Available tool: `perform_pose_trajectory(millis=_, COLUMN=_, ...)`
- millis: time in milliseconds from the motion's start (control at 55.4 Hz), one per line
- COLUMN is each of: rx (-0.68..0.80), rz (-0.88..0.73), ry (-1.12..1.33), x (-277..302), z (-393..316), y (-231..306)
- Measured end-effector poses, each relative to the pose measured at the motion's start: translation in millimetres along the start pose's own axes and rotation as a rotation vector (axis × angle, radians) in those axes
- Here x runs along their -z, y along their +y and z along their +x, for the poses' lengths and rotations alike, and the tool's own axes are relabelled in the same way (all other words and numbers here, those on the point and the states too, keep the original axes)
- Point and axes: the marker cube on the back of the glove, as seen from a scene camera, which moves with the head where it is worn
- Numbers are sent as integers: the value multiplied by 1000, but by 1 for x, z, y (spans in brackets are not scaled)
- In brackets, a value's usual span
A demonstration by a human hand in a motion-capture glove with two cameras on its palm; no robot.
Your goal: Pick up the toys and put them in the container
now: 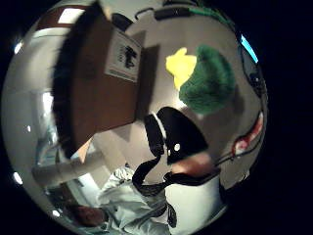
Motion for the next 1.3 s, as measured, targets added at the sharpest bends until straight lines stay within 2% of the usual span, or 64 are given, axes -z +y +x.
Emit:
perform_pose_trajectory(millis=126, rx=-51, rz=-140, ry=-1, x=-66, z=-7, y=-26)
perform_pose_trajectory(millis=216, rx=-40, rz=-118, ry=63, x=-87, z=-1, y=-43)
perform_pose_trajectory(millis=307, rx=-25, rz=7, ry=59, x=-87, z=5, y=-47)
perform_pose_trajectory(millis=379, rx=3, rz=26, ry=22, x=-86, z=11, y=-42)
perform_pose_trajectory(millis=505, rx=19, rz=-3, ry=-35, x=-84, z=17, y=-22)
perform_pose_trajectory(millis=631, rx=35, rz=-111, ry=-121, x=-72, z=19, y=10)
perform_pose_trajectory(millis=794, rx=44, rz=-217, ry=-158, x=-7, z=0, y=70)
perform_pose_trajectory(millis=1064, rx=110, rz=-21, ry=-48, x=178, z=-40, y=103)
perform_pose_trajectory(millis=1172, rx=121, rz=46, ry=-54, x=215, z=-75, y=108)
perform_pose_trajectory(millis=1299, rx=207, rz=130, ry=-76, x=233, z=-116, y=94)
